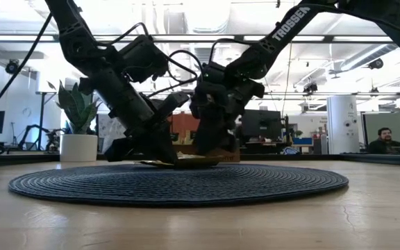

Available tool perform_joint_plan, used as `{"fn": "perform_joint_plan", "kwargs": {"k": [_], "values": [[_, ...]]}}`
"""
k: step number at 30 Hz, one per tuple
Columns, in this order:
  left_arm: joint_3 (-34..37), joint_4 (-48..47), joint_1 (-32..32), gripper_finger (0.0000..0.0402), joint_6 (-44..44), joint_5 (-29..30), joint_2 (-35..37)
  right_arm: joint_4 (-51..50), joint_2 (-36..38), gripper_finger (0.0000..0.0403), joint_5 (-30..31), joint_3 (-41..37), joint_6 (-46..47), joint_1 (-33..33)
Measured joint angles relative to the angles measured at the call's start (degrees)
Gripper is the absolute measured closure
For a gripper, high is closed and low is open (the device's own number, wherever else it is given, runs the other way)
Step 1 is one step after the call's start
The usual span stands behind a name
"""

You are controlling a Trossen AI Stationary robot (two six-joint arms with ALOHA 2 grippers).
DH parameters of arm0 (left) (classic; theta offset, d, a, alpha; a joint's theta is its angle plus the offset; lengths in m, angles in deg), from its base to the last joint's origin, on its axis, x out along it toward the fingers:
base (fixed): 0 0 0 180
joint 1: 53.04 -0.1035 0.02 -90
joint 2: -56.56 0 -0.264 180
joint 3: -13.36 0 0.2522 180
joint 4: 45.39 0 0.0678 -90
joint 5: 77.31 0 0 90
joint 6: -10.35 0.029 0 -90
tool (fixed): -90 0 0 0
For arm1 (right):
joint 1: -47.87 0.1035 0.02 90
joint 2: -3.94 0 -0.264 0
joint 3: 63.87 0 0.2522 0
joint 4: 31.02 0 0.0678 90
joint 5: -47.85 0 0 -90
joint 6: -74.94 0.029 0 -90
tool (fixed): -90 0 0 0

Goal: Pick & Place Tea
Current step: Put the yellow tea bag into the middle section of the wooden organizer

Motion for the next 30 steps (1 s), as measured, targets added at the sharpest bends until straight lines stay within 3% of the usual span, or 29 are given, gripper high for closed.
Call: {"fn": "perform_joint_plan", "kwargs": {"k": [6, 30], "values": [[0.0, 0.0, 0.0, 0.0401, 0.07, 0.02, 0.0, 0.74, 0.0, 0.0277, 4.39, 0.44, 0.46, -0.01], [0.02, 1.1, -0.11, 0.0401, 1.6, 1.95, -0.02, 4.51, -0.7, 0.0277, 4.32, 0.37, -0.44, 0.78]]}}
